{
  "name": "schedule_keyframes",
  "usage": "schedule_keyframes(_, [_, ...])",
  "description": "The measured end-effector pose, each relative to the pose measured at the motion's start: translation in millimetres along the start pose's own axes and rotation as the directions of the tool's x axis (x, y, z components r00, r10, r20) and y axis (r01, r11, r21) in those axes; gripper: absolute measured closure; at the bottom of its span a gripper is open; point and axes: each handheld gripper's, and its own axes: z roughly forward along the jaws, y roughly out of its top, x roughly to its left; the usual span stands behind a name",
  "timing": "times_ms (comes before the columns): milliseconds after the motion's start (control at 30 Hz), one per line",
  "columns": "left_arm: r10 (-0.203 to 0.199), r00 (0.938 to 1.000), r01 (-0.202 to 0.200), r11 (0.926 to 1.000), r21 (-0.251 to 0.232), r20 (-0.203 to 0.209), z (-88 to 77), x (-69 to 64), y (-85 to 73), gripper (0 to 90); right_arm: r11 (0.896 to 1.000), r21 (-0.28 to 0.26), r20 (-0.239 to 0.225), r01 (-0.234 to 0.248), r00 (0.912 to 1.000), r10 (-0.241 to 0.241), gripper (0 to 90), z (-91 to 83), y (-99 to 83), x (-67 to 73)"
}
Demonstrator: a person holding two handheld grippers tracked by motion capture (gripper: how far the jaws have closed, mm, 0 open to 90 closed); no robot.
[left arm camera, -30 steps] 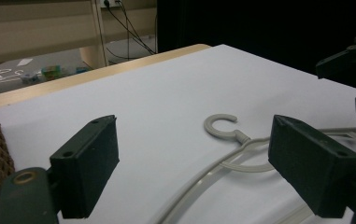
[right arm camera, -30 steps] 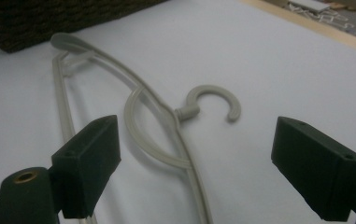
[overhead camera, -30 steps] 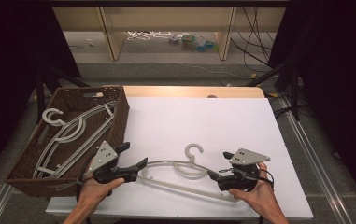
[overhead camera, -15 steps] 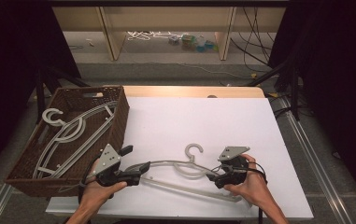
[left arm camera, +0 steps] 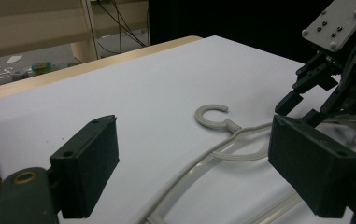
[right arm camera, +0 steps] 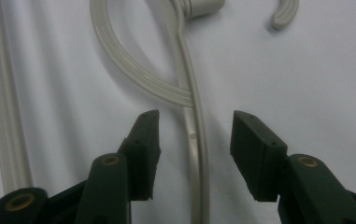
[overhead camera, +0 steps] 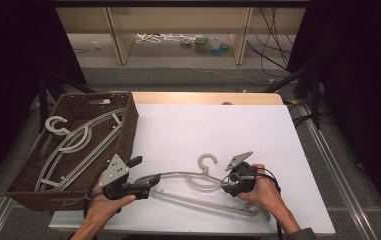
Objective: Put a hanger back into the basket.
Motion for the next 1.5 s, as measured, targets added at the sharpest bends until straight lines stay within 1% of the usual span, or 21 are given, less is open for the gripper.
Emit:
schedule_keyframes(33, [0.000, 1.0000, 0.000, 1.0000, -0.001, 0.001, 0.0, 0.1, 0.0, 16.0, 1.000, 0.014, -0.007, -0.008, 0.9999, 0.008, 56.8, 0.5, 0.9, -0.9])
schedule_keyframes(200, [0.013, 0.9999, -0.013, 0.9999, -0.005, -0.001, -0.1, 1.2, 0.5, 16.3, 0.999, 0.038, -0.031, 0.007, 0.9995, -0.006, 63.3, 5.6, 3.6, -2.9])
schedule_keyframes(300, [0.017, 0.9999, -0.017, 0.9999, 0.000, 0.000, -0.5, 1.3, 0.0, 16.4, 0.998, 0.059, -0.024, 0.017, 0.9996, -0.015, 67.6, 8.1, 5.4, -1.7])
schedule_keyframes(367, [0.016, 0.9999, -0.016, 0.9999, -0.001, 0.001, -0.3, 1.6, 0.3, 16.3, 0.997, 0.074, -0.021, 0.007, 0.9998, -0.005, 69.9, 8.0, 6.6, -1.3])
schedule_keyframes(433, [0.007, 1.0000, -0.007, 1.0000, 0.002, 0.002, 0.1, 0.7, 0.1, 16.4, 0.997, 0.076, -0.019, 0.023, 0.9996, -0.021, 72.3, 9.1, 8.1, -1.9])
schedule_keyframes(467, [0.019, 0.9998, -0.019, 0.9998, 0.003, 0.005, 0.2, 1.0, -0.1, 16.4, 0.996, 0.083, -0.022, 0.022, 0.9996, -0.020, 73.7, 9.4, 9.1, -1.4])
schedule_keyframes(533, [0.019, 0.9998, -0.019, 0.9998, 0.002, 0.010, 1.0, 1.2, -0.3, 16.4, 0.995, 0.097, -0.022, 0.030, 0.9994, -0.028, 75.3, 9.8, 11.1, -1.0])
schedule_keyframes(667, [0.019, 0.9998, -0.019, 0.9997, 0.018, 0.008, 1.9, 0.8, -0.9, 16.4, 0.991, 0.108, -0.020, 0.074, 0.9972, -0.072, 81.0, 10.8, 13.4, 1.5])
schedule_keyframes(700, [0.021, 0.9996, -0.021, 0.9997, 0.014, 0.017, 2.6, 1.2, -1.4, 16.4, 0.991, 0.108, -0.016, 0.083, 0.9965, -0.082, 81.4, 11.3, 13.7, 2.6])
schedule_keyframes(733, [0.008, 0.9999, -0.008, 0.9998, 0.020, 0.010, 2.4, 0.5, -1.3, 16.4, 0.989, 0.112, -0.016, 0.094, 0.9956, -0.093, 81.6, 10.9, 14.2, 2.7])
schedule_keyframes(767, [0.020, 0.9997, -0.020, 0.9996, 0.020, 0.013, 2.7, 1.5, -0.9, 16.4, 0.987, 0.118, -0.010, 0.109, 0.9941, -0.108, 81.8, 10.4, 14.6, 4.3])
schedule_keyframes(933, [0.005, 0.9996, -0.005, 0.9996, 0.028, 0.026, 4.4, 1.2, -1.9, 16.5, 0.983, 0.101, 0.004, 0.155, 0.9878, -0.156, 81.9, 5.4, 16.0, 6.9])
schedule_keyframes(967, [0.016, 0.9994, -0.017, 0.9994, 0.031, 0.029, 4.5, 1.6, -1.4, 16.5, 0.982, 0.092, 0.007, 0.165, 0.9860, -0.167, 82.0, 3.2, 16.5, 7.5])
schedule_keyframes(1067, [0.012, 0.9994, -0.013, 0.9988, 0.047, 0.033, 6.4, 0.4, -1.4, 16.7, 0.980, 0.073, 0.021, 0.186, 0.9820, -0.188, 82.0, -4.4, 17.5, 9.7])
schedule_keyframes(1167, [0.022, 0.9989, -0.025, 0.9978, 0.062, 0.041, 7.3, -0.8, -0.3, 17.2, 0.975, 0.055, 0.049, 0.214, 0.9749, -0.217, 82.1, -12.1, 18.4, 13.3])
schedule_keyframes(1233, [0.013, 0.9987, -0.017, 0.9971, 0.075, 0.049, 9.6, -3.2, -0.1, 17.3, 0.972, 0.044, 0.055, 0.232, 0.9707, -0.234, 82.1, -17.5, 18.3, 15.3])
schedule_keyframes(1267, [0.025, 0.9982, -0.030, 0.9961, 0.083, 0.054, 11.1, -4.3, -0.2, 17.3, 0.971, 0.040, 0.059, 0.238, 0.9691, -0.240, 82.1, -19.5, 18.1, 16.0])
schedule_keyframes(1300, [0.019, 0.9981, -0.024, 0.9961, 0.086, 0.060, 12.3, -5.9, -0.4, 17.3, 0.968, 0.034, 0.066, 0.248, 0.9661, -0.249, 82.1, -22.4, 17.9, 16.7])
schedule_keyframes(1333, [0.028, 0.9973, -0.034, 0.9952, 0.091, 0.068, 14.1, -7.2, 0.1, 17.5, 0.967, 0.027, 0.073, 0.255, 0.9640, -0.256, 82.1, -24.0, 17.7, 16.8])
schedule_keyframes(1467, [0.040, 0.9956, -0.050, 0.9923, 0.114, 0.084, 21.9, -13.0, 2.4, 18.5, 0.964, 0.015, 0.084, 0.267, 0.9601, -0.267, 82.1, -32.4, 17.2, 18.3])
schedule_keyframes(1500, [0.052, 0.9948, -0.062, 0.9905, 0.122, 0.088, 24.3, -14.3, 3.7, 18.8, 0.961, 0.010, 0.084, 0.277, 0.9574, -0.277, 82.1, -34.3, 17.6, 17.9])
